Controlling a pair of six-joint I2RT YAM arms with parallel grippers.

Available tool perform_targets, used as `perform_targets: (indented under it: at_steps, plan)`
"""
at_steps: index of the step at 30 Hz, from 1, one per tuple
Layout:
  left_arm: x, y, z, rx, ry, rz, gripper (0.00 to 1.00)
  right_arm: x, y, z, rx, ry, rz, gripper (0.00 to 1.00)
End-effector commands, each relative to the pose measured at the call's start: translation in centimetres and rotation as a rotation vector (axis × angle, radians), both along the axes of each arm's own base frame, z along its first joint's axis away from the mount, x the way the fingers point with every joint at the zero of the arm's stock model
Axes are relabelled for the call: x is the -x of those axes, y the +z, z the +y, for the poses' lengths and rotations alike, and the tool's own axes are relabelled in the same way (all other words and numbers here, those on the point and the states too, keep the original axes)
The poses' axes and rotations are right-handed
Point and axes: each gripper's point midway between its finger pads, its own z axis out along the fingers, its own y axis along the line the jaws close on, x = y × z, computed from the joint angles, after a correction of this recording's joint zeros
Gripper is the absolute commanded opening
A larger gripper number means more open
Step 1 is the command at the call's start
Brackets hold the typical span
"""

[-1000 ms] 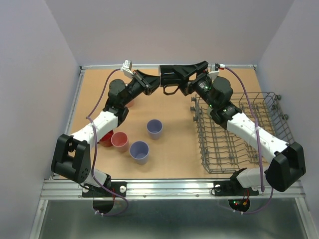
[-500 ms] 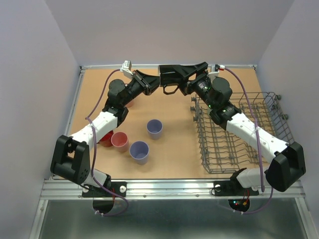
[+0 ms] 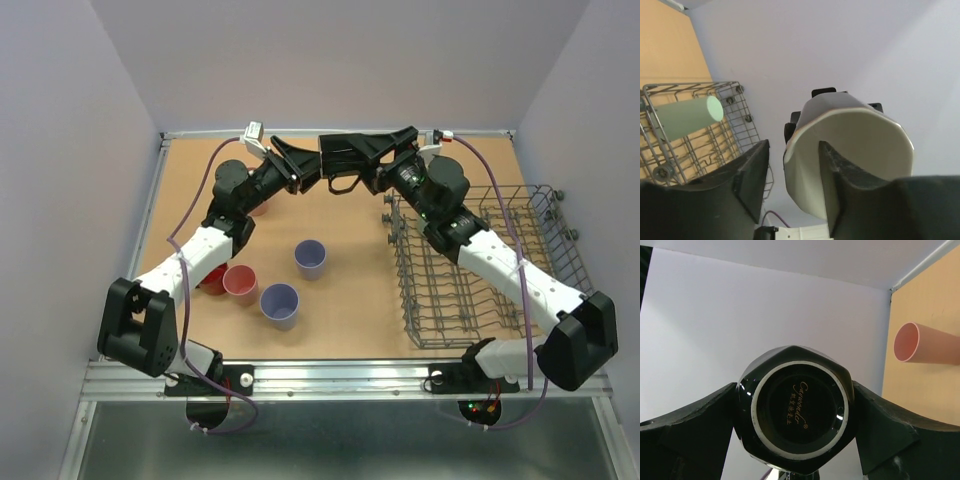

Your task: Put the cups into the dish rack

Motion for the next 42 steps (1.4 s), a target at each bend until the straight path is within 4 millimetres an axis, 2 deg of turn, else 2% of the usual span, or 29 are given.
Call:
perform_targets:
  at_steps: [1,6,9,10,12,13,14,15,16,17,18,19,20,21,22,23,24,25,27,29,30,31,32,33,39,42]
  plan:
    - [2.0,2.2,1.3,-0.022,0.007,-0.116,0.68,2.1,6.9,-2.5,-0.090,-0.065,-0.176,0.00]
    - [2.2,1.7,2.4,-0.061,0.034,-0.108,0.71,2.0,7.2,-5.2,-0.048,-0.126,-0.186,0.00]
    - [2.4,0.9,3.0,-0.091,0.043,-0.102,0.72,1.8,7.7,-7.6,-0.013,-0.181,-0.197,0.00]
    - [2.4,0.3,3.1,-0.111,0.043,-0.082,0.72,1.5,7.8,-9.0,0.000,-0.210,-0.203,0.00]
    - [2.3,0.2,3.8,-0.158,0.061,-0.111,0.74,1.8,7.5,-10.6,0.059,-0.241,-0.191,0.00]
    - [2.2,-0.6,4.1,-0.197,0.068,-0.088,0.75,1.6,7.3,-11.6,0.100,-0.271,-0.184,0.00]
    - [2.0,-0.2,4.6,-0.243,0.092,-0.130,0.76,2.0,8.3,-12.2,0.180,-0.302,-0.226,0.00]
    - [1.8,-1.2,5.1,-0.304,0.116,-0.098,0.78,2.2,7.1,-13.0,0.260,-0.333,-0.178,0.00]
    - [1.5,-1.5,5.4,-0.353,0.133,-0.097,0.79,2.5,7.0,-13.6,0.346,-0.353,-0.185,0.00]
    - [1.3,-0.8,5.7,-0.426,0.152,-0.163,0.80,2.7,6.4,-14.0,0.389,-0.364,-0.172,0.00]
    - [1.2,-1.0,6.0,-0.470,0.160,-0.165,0.85,3.0,5.1,-14.5,0.445,-0.371,-0.132,0.00]
    - [0.9,-2.8,6.4,-0.536,0.160,-0.113,0.91,3.6,5.1,-15.4,0.472,-0.401,-0.130,0.00]
    - [0.7,-3.3,6.8,-0.588,0.166,-0.112,0.99,3.9,4.5,-16.0,0.531,-0.416,-0.129,0.01]
    - [0.2,-3.3,7.0,-0.632,0.172,-0.114,0.99,4.3,3.0,-16.6,0.587,-0.421,-0.078,0.00]
    - [0.1,-5.0,7.7,-0.725,0.167,-0.090,0.99,4.5,2.3,-17.8,0.623,-0.467,-0.048,0.00]
    - [0.0,-5.5,8.0,-0.769,0.174,-0.084,0.99,5.2,2.1,-18.7,0.663,-0.491,-0.043,0.00]
    - [-0.4,-5.1,8.4,-0.807,0.191,-0.091,0.99,5.7,0.9,-19.4,0.712,-0.498,-0.003,0.00]
    - [-0.7,-6.2,9.2,-0.888,0.205,-0.087,0.99,6.0,0.4,-20.4,0.748,-0.536,0.021,0.00]
    - [-1.0,-5.3,10.6,-0.952,0.277,-0.118,0.99,6.9,-0.9,-22.5,0.835,-0.598,0.086,0.00]
    - [-1.3,-4.4,11.8,-0.980,0.346,-0.145,0.99,7.2,-1.6,-23.8,0.895,-0.635,0.125,0.00]
    - [-0.8,-3.4,12.5,-0.981,0.386,-0.175,0.99,7.2,-2.4,-24.2,0.937,-0.640,0.159,0.00]
    - [-1.2,-2.2,13.4,-0.975,0.463,-0.220,0.99,7.0,-2.4,-24.8,0.980,-0.659,0.170,0.00]
    - [-0.4,-2.2,13.8,-0.966,0.481,-0.245,0.99,6.4,-3.8,-24.8,1.037,-0.644,0.217,0.01]
    - [-0.4,-2.2,13.8,-0.973,0.482,-0.255,0.99,6.0,-4.2,-25.5,1.075,-0.671,0.252,0.00]
    - [-0.1,-5.2,14.7,-0.982,0.481,-0.152,0.99,4.7,-4.2,-29.1,1.174,-0.814,0.361,0.00]
    - [0.7,-6.3,14.0,-0.982,0.416,-0.149,0.99,3.2,-5.9,-31.4,1.177,-0.806,0.444,0.00]
